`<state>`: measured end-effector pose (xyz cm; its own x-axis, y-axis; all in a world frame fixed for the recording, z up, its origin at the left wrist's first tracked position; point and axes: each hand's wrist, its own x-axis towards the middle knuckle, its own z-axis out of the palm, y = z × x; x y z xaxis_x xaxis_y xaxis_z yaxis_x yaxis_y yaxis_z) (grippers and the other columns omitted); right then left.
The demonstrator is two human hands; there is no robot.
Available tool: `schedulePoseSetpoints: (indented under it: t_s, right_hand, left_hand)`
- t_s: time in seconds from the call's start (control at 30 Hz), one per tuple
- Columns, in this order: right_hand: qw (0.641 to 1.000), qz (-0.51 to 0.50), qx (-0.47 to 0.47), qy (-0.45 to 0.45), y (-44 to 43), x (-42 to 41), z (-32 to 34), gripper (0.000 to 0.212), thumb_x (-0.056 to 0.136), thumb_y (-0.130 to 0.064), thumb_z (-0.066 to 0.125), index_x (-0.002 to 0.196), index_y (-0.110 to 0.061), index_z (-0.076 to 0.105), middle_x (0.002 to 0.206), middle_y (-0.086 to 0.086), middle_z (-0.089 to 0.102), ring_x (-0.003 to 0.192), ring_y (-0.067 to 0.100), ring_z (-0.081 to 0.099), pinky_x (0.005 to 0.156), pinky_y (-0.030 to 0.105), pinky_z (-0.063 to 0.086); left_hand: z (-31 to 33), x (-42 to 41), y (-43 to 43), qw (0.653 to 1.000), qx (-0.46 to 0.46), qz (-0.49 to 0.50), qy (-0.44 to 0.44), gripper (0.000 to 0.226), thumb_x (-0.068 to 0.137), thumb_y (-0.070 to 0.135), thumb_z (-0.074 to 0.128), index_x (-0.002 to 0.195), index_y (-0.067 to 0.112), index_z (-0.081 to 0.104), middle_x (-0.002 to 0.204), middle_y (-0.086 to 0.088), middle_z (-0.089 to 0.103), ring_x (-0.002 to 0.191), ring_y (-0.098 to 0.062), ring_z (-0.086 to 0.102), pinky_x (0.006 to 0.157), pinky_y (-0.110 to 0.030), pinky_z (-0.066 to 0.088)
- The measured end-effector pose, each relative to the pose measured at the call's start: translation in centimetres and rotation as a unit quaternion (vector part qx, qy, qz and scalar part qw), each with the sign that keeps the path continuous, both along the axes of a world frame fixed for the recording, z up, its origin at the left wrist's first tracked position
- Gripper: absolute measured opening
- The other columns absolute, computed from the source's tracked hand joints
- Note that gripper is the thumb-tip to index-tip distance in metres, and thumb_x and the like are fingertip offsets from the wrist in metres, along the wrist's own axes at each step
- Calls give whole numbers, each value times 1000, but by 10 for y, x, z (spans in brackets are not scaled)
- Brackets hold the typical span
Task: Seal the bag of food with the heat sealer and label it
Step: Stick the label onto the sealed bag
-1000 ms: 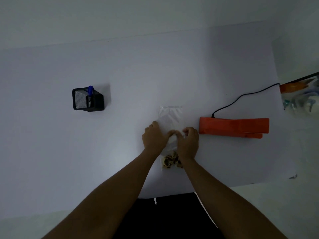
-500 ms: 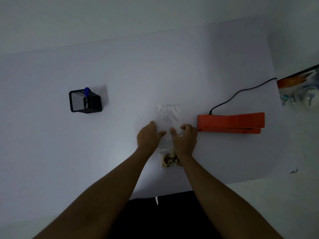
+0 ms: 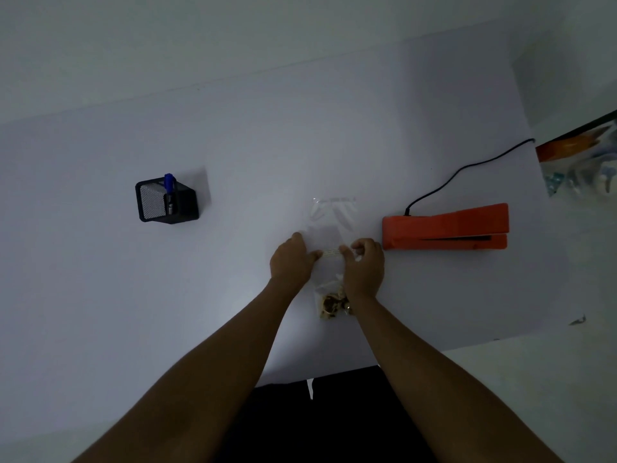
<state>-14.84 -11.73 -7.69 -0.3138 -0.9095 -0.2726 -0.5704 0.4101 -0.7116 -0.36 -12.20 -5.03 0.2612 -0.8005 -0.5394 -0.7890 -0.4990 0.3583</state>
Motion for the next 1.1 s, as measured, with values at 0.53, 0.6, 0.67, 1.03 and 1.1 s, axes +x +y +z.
schedulePoseSetpoints:
  t_s: [0.53, 0.6, 0.67, 1.03, 1.1]
  right_hand:
    - [995, -45, 58, -73, -2, -27, 32, 12, 87, -19, 65, 77, -14, 62, 74, 0, 63, 69, 15, 58, 61, 24, 41]
    - [994, -7, 87, -62, 18, -43, 41, 10, 89, -20, 62, 83, -13, 63, 77, -1, 64, 71, 14, 59, 61, 21, 42]
    - [989, 28, 138, -54, 43, -53, 43, 15, 90, -25, 63, 95, -12, 67, 85, -1, 66, 79, 15, 61, 69, 23, 43]
    - [975, 101, 140, -137, 2, 6, 41, 31, 91, -23, 65, 119, -9, 64, 107, 6, 69, 95, 15, 63, 85, 28, 53]
    - [973, 103, 138, -157, -26, 25, 39, 33, 91, -22, 65, 120, -7, 63, 108, 8, 69, 96, 17, 63, 85, 30, 54]
  left_hand:
    - [14, 6, 22, 1000, 18, -16, -5, 42, 98, 45, 45, 97, 6, 59, 90, -13, 68, 84, -31, 65, 68, -33, 45]
    - [17, 5, 41, 998, 36, 29, 41, 39, 96, 45, 49, 87, 9, 59, 80, -6, 65, 78, -26, 63, 66, -30, 44]
    - [17, -2, 60, 991, 64, 70, 97, 34, 93, 45, 56, 86, 11, 59, 78, -1, 62, 76, -20, 60, 65, -28, 43]
    - [22, 13, 58, 948, -50, 235, 207, 26, 87, 9, 65, 113, 9, 58, 98, -4, 65, 87, -17, 62, 65, -12, 43]
    - [27, 27, 37, 934, -78, 269, 220, 29, 86, 8, 66, 113, 10, 56, 98, -2, 64, 87, -16, 62, 68, -13, 44]
